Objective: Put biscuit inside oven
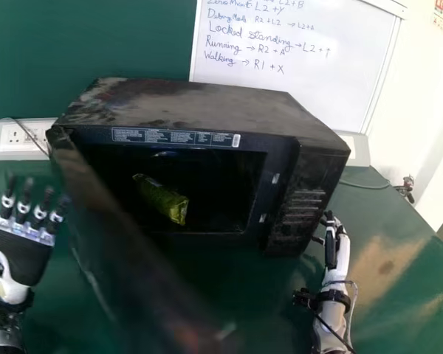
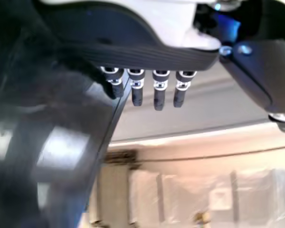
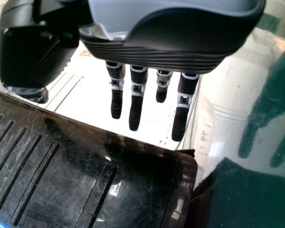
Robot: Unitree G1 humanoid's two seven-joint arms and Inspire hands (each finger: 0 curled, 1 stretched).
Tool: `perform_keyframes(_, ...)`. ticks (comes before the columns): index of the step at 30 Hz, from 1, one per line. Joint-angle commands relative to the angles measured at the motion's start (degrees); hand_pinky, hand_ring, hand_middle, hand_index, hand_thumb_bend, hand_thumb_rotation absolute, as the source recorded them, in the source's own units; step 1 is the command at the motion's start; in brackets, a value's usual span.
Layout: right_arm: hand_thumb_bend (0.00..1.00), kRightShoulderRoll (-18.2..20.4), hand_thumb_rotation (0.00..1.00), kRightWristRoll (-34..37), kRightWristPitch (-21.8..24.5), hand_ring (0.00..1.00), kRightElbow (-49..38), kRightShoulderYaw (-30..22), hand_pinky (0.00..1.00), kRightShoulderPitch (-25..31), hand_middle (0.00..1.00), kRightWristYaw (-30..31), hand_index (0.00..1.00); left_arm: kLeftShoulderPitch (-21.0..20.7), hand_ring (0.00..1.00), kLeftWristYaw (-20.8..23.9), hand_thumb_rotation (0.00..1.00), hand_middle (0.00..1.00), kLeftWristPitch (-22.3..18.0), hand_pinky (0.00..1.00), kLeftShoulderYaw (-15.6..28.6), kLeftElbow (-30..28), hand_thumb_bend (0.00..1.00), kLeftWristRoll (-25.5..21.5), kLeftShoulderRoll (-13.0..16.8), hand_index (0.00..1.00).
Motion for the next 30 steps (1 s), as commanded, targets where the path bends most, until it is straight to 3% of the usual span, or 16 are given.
perform_keyframes(1, 0.77, 1.07, 1.0, -0.53, 0.36, 0.73, 1.24, 0.37, 0.59, 1.89, 0.77, -0.4, 0.83, 2.25, 0.17, -0.3, 0.08, 0.29, -1.52, 0.04, -0.77, -0.26, 0.5, 0.79, -0.26, 0.47)
perform_keyframes(4, 0.78, 1.12, 1.0, -0.3, 0.38, 0.73, 1.29, 0.3, 0.6, 1.85, 0.77, -0.2, 0.83, 3.04, 0.22, -0.3, 0.08, 0.33, -1.76, 0.07, -2.66, -1.3, 0.49, 0.34, -0.74, 0.47)
perform_keyframes(10, 0.76, 1.16, 1.0, -0.03, 0.37, 0.74, 1.29, 0.1, 0.61, 1.95, 0.77, 0.31, 0.83, 2.16, 0.25, -0.3, 0.07, 0.35, -6.36, 0.12, -8.72, -0.38, 0.5, -1.17, 2.31, 0.47)
perform_keyframes(17, 0.76, 1.02, 1.0, -0.67, 0.54, 0.72, 1.42, 0.5, 0.6, 1.93, 0.77, -0.55, 0.83, 3.13, 0.29, -0.3, 0.07, 0.38, -4.96, 0.14, -9.83, 0.85, 0.5, -0.34, 1.73, 0.47)
perform_keyframes(20, 0.77, 1.08, 1.0, -0.41, 0.62, 0.73, 1.46, 0.31, 0.62, 1.85, 0.77, -0.09, 0.83, 2.02, 0.27, -0.3, 0.07, 0.37, -5.71, 0.12, -11.52, 1.94, 0.5, 0.38, 3.16, 0.47)
perform_keyframes(24, 0.77, 1.21, 1.0, -0.12, 0.83, 0.73, 1.39, 0.08, 0.62, 1.78, 0.77, 0.24, 0.83, 0.59, 0.29, -0.3, 0.07, 0.38, -8.64, 0.12, -12.56, 5.22, 0.5, 2.57, 4.97, 0.47)
perform_keyframes(26, 0.76, 1.25, 1.0, 0.05, 0.9, 0.74, 1.43, -0.05, 0.63, 1.72, 0.77, 0.48, 0.83, -1.82, 0.31, -0.3, 0.07, 0.41, -14.56, 0.13, -12.53, 9.49, 0.5, 4.0, 5.23, 0.48)
perform_keyframes(27, 0.76, 1.25, 1.0, 0.11, 0.9, 0.74, 1.46, -0.11, 0.63, 1.7, 0.77, 0.59, 0.83, -3.12, 0.33, -0.3, 0.21, 0.44, -17.65, 0.15, -12.49, 11.82, 0.25, 5.18, 5.41, 0.46)
perform_keyframes(28, 0.76, 1.24, 1.0, 0.11, 0.86, 0.74, 1.48, -0.14, 0.63, 1.71, 0.77, 0.61, 0.83, -4.11, 0.35, -0.3, 0.33, 0.47, -20.03, 0.17, -11.4, 14.21, 0.13, 6.36, 4.81, 0.49)
perform_keyframes(30, 0.75, 1.19, 1.0, -0.2, 0.76, 0.73, 1.49, 0.04, 0.61, 1.75, 0.77, 0.21, 0.83, -4.87, 0.38, 0.59, 0.44, 0.51, -24.02, 0.19, -10.22, 16.72, 0.03, 10.24, 4.54, 0.58)
